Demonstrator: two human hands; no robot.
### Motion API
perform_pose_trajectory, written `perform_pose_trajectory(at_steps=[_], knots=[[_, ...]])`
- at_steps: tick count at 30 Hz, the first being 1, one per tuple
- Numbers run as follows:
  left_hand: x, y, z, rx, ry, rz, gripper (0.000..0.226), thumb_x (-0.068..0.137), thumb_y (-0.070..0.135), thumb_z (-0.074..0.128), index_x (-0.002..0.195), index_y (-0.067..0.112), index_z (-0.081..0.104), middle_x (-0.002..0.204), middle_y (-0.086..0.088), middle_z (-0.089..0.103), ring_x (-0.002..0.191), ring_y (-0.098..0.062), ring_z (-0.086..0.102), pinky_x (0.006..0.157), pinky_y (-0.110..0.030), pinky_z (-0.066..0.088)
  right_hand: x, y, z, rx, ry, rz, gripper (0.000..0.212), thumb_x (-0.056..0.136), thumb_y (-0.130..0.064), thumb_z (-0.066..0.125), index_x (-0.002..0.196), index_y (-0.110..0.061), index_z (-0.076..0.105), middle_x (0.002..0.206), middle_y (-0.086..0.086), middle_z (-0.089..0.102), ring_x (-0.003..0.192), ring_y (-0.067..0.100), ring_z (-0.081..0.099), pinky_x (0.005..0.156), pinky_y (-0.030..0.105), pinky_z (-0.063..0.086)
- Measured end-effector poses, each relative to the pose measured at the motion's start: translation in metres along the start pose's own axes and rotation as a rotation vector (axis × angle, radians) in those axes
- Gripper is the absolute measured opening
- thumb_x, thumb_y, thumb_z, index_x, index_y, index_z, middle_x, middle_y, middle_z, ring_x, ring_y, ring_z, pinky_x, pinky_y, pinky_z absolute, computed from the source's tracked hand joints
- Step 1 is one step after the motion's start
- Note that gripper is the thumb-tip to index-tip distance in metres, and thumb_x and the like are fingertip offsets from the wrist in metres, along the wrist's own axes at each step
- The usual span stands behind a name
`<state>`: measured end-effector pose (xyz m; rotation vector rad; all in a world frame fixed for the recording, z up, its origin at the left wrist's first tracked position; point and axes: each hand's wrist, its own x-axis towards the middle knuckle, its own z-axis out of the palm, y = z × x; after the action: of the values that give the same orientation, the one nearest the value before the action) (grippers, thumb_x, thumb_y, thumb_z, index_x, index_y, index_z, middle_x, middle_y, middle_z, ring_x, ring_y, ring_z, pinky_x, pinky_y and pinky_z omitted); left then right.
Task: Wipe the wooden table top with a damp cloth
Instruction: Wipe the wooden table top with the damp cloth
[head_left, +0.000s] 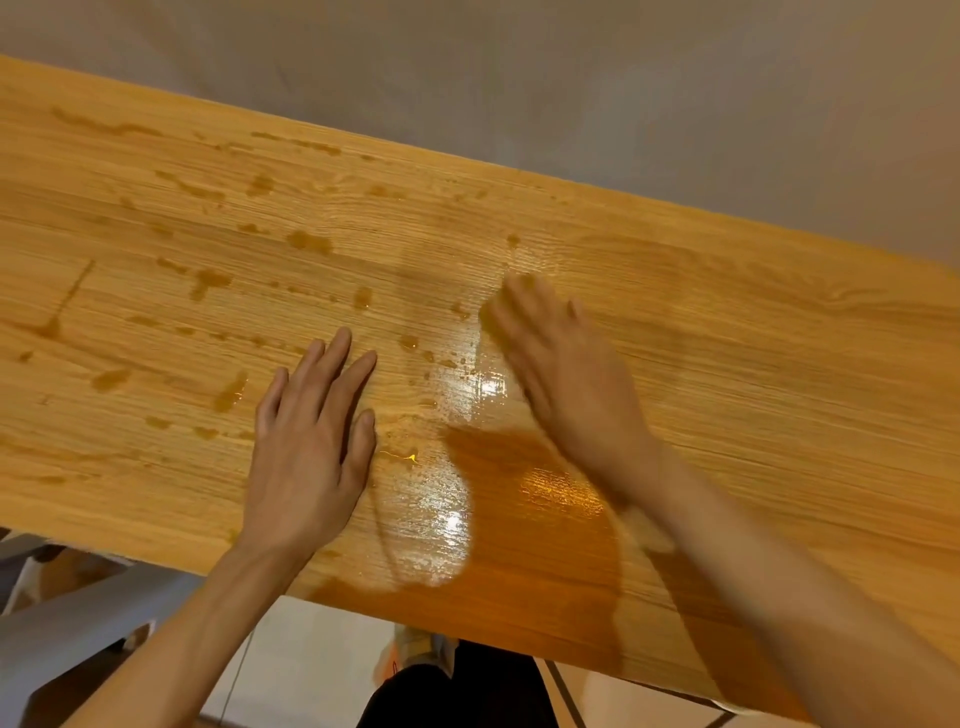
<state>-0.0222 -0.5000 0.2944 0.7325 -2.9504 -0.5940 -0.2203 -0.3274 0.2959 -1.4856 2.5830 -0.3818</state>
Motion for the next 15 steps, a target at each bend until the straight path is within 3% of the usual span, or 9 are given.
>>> perform_pose_trajectory(at_steps=[4,7,9,11,13,15], knots=[[-0.003,-0.001,0.000,-0.002,0.014,0.004,0.049,0.104,0.032,0.035,0.152,0.021,0.038,0.165,0.004,0.023,0.155,-0.016,0.014,0.124,-0.039,0.009,0.070,0.015,-0.008,0.042,0.063,0.257,0.048,0.107,-0.027,0.028,0.155,-0.021,0.023,0.164,0.001,0.013,0.152,0.024,0.007,0.125,0.043,0.011],[-0.005,-0.002,0.000,-0.006,0.017,0.018,0.049,0.104,0.031,0.037,0.151,0.019,0.039,0.165,0.002,0.025,0.155,-0.019,0.016,0.124,-0.043,0.012,0.004,-0.026,0.009,-0.047,0.051,0.200,0.056,0.104,-0.022,0.042,0.155,-0.024,0.019,0.164,0.001,0.009,0.152,0.025,0.004,0.124,0.046,0.012],[-0.006,-0.001,0.000,-0.012,0.019,0.032,0.049,0.103,0.030,0.038,0.151,0.017,0.040,0.165,0.000,0.025,0.155,-0.020,0.017,0.124,-0.045,0.014,-0.062,-0.065,0.016,-0.019,0.010,0.141,0.068,0.095,-0.015,0.060,0.153,-0.025,0.026,0.163,0.002,0.013,0.152,0.028,0.008,0.124,0.045,0.014],[-0.005,0.000,0.000,-0.013,0.020,0.036,0.049,0.104,0.030,0.037,0.151,0.017,0.040,0.165,0.000,0.024,0.155,-0.020,0.017,0.124,-0.045,0.014,-0.080,-0.075,0.017,-0.013,0.020,0.092,0.067,0.092,-0.016,0.065,0.151,-0.025,0.033,0.162,0.002,0.021,0.151,0.029,0.016,0.121,0.046,0.019],[-0.003,0.000,0.000,-0.001,0.015,0.037,0.050,0.104,0.030,0.036,0.152,0.018,0.039,0.166,0.001,0.023,0.155,-0.019,0.015,0.125,-0.045,0.014,-0.036,-0.060,0.013,-0.043,-0.008,0.132,0.066,0.096,-0.021,0.060,0.153,-0.026,0.025,0.163,0.004,0.013,0.151,0.028,0.012,0.121,0.046,0.013],[-0.002,-0.002,-0.002,0.001,0.008,0.033,0.049,0.104,0.031,0.036,0.152,0.019,0.038,0.166,0.002,0.023,0.155,-0.017,0.014,0.125,-0.044,0.013,0.033,-0.045,0.010,0.008,0.033,0.259,0.055,0.105,-0.026,0.039,0.155,-0.025,0.017,0.164,0.002,0.003,0.152,0.026,0.001,0.123,0.044,0.003]])
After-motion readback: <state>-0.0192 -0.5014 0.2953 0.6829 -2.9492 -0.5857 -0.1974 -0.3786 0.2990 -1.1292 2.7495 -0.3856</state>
